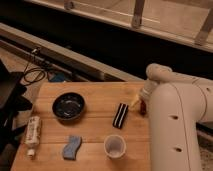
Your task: Place the pepper on the white sponge
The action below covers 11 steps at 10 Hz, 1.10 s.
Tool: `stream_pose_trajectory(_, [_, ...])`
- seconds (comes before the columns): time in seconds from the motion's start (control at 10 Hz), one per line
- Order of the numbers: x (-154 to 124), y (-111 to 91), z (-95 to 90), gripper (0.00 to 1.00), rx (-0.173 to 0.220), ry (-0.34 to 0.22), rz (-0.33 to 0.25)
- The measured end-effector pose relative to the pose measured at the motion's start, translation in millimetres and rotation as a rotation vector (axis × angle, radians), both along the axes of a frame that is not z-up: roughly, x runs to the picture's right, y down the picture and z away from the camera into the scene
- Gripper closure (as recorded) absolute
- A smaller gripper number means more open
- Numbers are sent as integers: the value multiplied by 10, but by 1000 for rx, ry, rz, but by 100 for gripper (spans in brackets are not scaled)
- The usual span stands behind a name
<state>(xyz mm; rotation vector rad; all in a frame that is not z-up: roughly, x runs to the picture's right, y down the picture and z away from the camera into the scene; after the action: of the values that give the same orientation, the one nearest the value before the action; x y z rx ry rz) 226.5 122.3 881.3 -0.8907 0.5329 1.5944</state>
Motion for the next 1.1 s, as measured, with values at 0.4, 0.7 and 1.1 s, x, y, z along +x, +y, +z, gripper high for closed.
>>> stream_pose_trajectory(0.4, [166,63,207,76,-47,41,4])
stream_pose_trajectory(0.7, [244,74,262,100,-53,61,3])
stream_pose_trajectory(1.1, [267,84,257,100,-54,64,4])
